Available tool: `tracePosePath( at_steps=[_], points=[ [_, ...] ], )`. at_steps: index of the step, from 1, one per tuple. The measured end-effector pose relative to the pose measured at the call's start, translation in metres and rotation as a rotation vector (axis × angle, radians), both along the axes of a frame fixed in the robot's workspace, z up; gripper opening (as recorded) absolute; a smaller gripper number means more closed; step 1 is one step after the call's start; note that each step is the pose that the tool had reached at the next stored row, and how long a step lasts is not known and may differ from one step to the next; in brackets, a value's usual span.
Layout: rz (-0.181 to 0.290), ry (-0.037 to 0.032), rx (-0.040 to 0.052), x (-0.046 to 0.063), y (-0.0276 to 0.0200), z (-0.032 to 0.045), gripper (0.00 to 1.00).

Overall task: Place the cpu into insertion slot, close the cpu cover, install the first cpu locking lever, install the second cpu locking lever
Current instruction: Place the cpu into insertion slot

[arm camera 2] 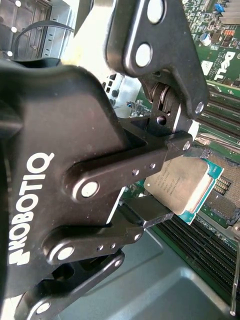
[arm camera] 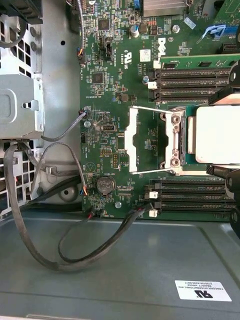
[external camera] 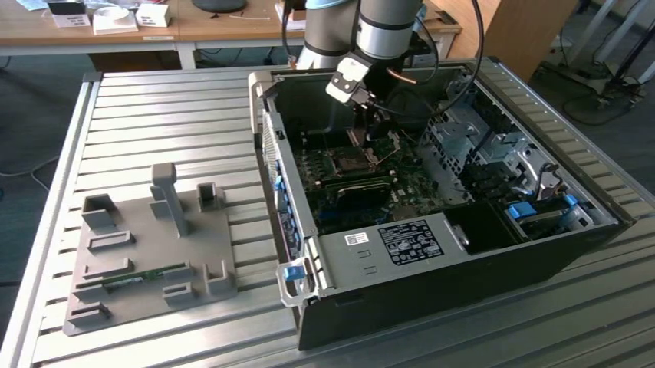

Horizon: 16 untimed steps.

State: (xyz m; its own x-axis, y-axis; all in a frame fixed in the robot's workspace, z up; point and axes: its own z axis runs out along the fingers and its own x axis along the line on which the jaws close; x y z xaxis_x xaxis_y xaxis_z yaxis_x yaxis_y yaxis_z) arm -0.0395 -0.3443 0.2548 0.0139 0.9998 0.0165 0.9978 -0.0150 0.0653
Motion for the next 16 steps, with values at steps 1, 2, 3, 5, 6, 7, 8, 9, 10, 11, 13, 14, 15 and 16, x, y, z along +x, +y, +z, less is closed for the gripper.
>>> tracePosePath(
  at_steps=[1,2,3,5,6,7,8,9,10,11,13,14,15,16],
  points=[
    [0.0,0.0033,0.0002,0.0,0.0001,-0.0001,0.54],
    [0.0,0.004,0.0001,0.0,0.0,0.0,0.54],
    [0.0,0.0047,0.0001,0.0,0.0,0.0,0.54],
    [0.0,0.0059,0.0,0.0,0.0,0.0,0.54],
    [0.0,0.0065,0.0,0.0,0.0,0.0,0.54],
    [0.0,0.0065,0.0001,0.0,0.0,0.0,0.54],
    [-0.004,0.0066,0.0001,0.0,0.0,-0.0001,0.54],
    [-0.008,0.0066,0.0002,0.0,0.0,-0.0001,0.54],
    [-0.009,0.0066,0.0002,0.0,0.0,-0.0001,0.54],
    [-0.01,0.0066,0.0001,0.0,0.0,-0.0001,0.54],
    [-0.01,0.0066,0.0001,0.0,0.0,-0.0001,0.54],
    [-0.01,0.0066,0.0001,0.0,0.0,-0.0001,0.54],
    [-0.01,0.0066,0.0001,0.0,0.0,-0.0001,0.54],
    [-0.01,0.0064,0.0003,0.0,0.0,-0.0004,0.54]
  ],
)
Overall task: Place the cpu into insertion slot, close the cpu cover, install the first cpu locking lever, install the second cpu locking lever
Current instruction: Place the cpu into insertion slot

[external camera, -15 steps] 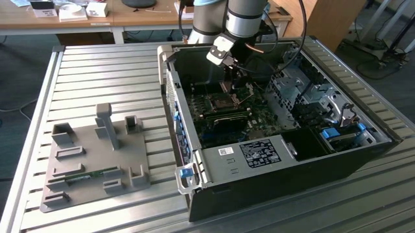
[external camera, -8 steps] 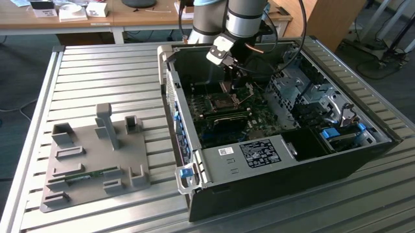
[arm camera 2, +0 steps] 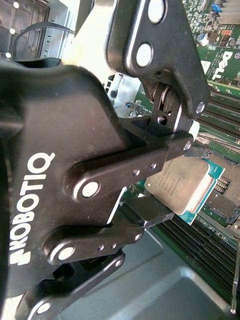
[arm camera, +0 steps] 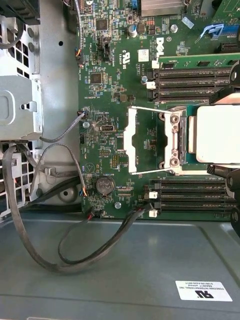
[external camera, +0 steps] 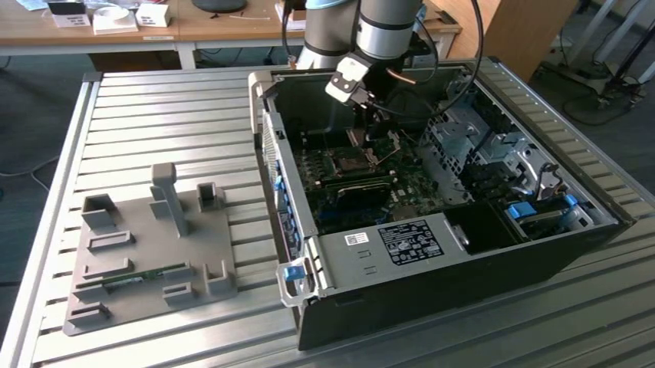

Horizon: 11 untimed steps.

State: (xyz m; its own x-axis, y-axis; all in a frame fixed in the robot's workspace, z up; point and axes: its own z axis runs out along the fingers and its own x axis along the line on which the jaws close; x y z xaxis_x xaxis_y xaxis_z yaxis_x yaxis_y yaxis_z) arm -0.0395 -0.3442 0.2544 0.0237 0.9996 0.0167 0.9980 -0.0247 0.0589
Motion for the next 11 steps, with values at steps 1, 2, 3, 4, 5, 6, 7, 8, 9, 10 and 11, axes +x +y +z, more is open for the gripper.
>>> tracePosePath(
  at_steps=[1,2,3,4,5,6,7,8,9,10,11],
  points=[
    [0.0,-0.0001,0.0003,0.0,0.0,-0.0005,0.54],
    [0.0,0.0,0.0003,-0.0001,0.0,-0.0011,0.54],
    [0.0,0.0001,0.0001,-0.0002,0.0,-0.0018,0.54],
    [0.0,0.0001,0.0002,-0.0004,0.0,-0.0026,0.54],
    [0.0,0.0001,0.0004,-0.0004,0.0,-0.0031,0.54],
    [0.0,0.0001,0.0003,-0.0004,0.0,-0.0032,0.54],
    [0.0,0.0002,0.0002,-0.0004,0.0,-0.0032,0.54],
    [0.0,0.0003,0.0001,-0.0005,0.0,-0.0032,0.54],
    [0.0,0.0002,0.0002,-0.0005,0.0,-0.0032,0.54],
    [0.0,0.0001,0.0005,-0.0009,0.0,-0.0034,0.54],
    [0.0,0.0,0.0006,-0.0016,0.0,-0.0035,0.54]
  ],
)
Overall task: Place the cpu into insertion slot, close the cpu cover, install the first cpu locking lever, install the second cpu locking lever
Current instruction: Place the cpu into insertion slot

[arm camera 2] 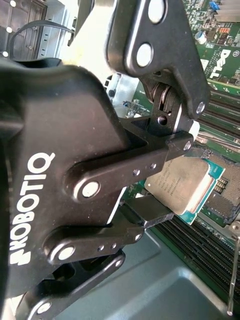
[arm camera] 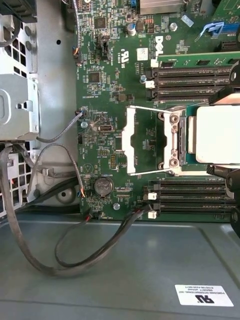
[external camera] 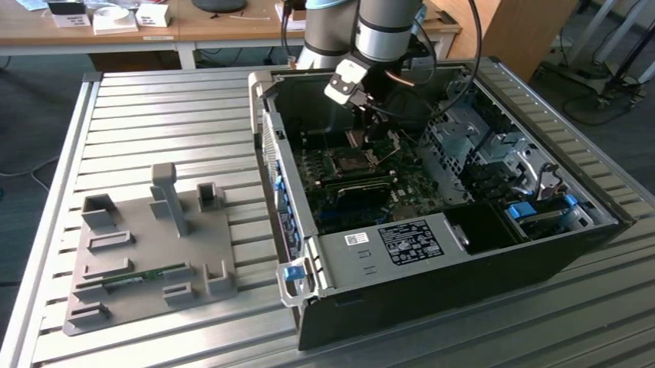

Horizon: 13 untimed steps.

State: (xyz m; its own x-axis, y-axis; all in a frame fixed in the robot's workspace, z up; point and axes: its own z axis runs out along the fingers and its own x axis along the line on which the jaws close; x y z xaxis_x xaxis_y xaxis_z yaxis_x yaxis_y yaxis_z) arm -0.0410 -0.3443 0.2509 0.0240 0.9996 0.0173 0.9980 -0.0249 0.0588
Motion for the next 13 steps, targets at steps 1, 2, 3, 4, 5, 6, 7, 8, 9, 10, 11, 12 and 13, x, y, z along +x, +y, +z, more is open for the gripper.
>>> tracePosePath(
  at_steps=[1,2,3,4,5,6,7,8,9,10,11,12,13],
  points=[
    [0.0,-0.0001,0.0001,-0.001,0.0,-0.0001,0.54],
    [0.0,-0.0001,0.0,-0.002,0.0,-0.0002,0.54],
    [0.001,-0.0001,-0.0001,-0.0023,0.0,-0.0002,0.54],
    [0.004,-0.0001,-0.0003,-0.0023,0.0,-0.0003,0.54],
    [0.009,-0.0001,-0.0002,-0.0024,0.0,-0.0006,0.54],
    [0.013,-0.0002,-0.0001,-0.0024,0.0,-0.0008,0.54],
    [0.018,-0.0002,0.0,-0.0024,0.0,-0.0012,0.54],
    [0.022,-0.0001,-0.0002,-0.0024,0.0,-0.0013,0.54],
    [0.022,0.0,-0.0003,-0.0024,0.0,-0.0013,0.54],
    [0.022,0.0,-0.0003,-0.0024,0.0,-0.0013,0.54],
    [0.022,-0.0001,-0.0002,-0.0025,0.0,-0.0013,0.54],
    [0.023,-0.0001,-0.0002,-0.0025,0.0,-0.0013,0.54],
    [0.023,-0.0001,-0.0001,-0.0025,0.0,-0.0013,0.54]
  ],
)
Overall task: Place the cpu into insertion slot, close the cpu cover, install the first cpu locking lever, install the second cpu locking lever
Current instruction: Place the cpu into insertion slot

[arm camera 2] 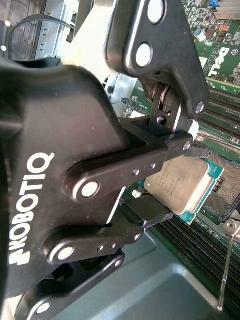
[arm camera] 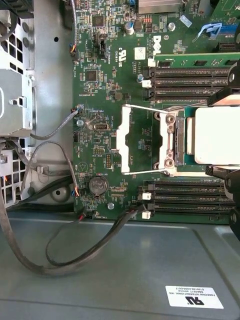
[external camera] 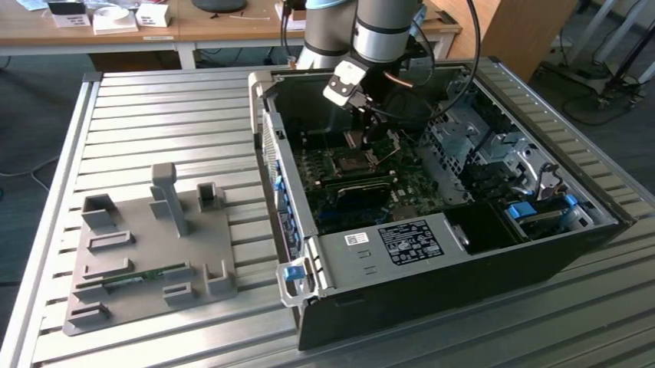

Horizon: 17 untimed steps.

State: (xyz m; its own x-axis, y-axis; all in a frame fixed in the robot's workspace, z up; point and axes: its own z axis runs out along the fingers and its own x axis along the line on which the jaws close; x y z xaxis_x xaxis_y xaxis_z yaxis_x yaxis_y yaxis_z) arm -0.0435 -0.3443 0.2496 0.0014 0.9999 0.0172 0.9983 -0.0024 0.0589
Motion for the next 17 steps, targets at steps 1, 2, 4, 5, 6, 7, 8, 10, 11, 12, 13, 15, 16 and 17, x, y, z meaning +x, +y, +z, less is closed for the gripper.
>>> tracePosePath(
  at_steps=[1,2,4,5,6,7,8,10,11,12,13,15,16,17],
  points=[
    [0.0,0.0,0.0,0.0,0.0,-0.0001,0.54],
    [0.0,-0.0002,0.0002,0.0,0.0,-0.0004,0.54],
    [0.0,-0.0001,0.0,0.0,0.0,-0.0008,0.54],
    [0.0,0.0,-0.0001,0.0,0.0,-0.001,0.54],
    [0.0,0.0001,-0.0002,0.0,0.0,-0.001,0.54],
    [0.0,0.0001,-0.0003,0.0,0.0,-0.001,0.54],
    [0.0,0.0,-0.0001,0.0,0.0,-0.0012,0.54],
    [0.0,0.0,0.0,0.0,0.0,-0.0013,0.54],
    [0.0,0.0,-0.0001,0.0,0.0,-0.0013,0.54],
    [0.0,0.0,0.0,0.0,0.0,-0.0015,0.54],
    [0.0,-0.0001,0.0001,-0.0003,0.0,-0.0017,0.54],
    [0.0,-0.0001,0.0001,-0.0011,0.0,-0.0021,0.54],
    [0.0,-0.0001,0.0002,-0.0013,0.0001,-0.0025,0.54],
    [0.0,-0.0001,0.0001,-0.0017,0.0,-0.003,0.54]
  ],
)
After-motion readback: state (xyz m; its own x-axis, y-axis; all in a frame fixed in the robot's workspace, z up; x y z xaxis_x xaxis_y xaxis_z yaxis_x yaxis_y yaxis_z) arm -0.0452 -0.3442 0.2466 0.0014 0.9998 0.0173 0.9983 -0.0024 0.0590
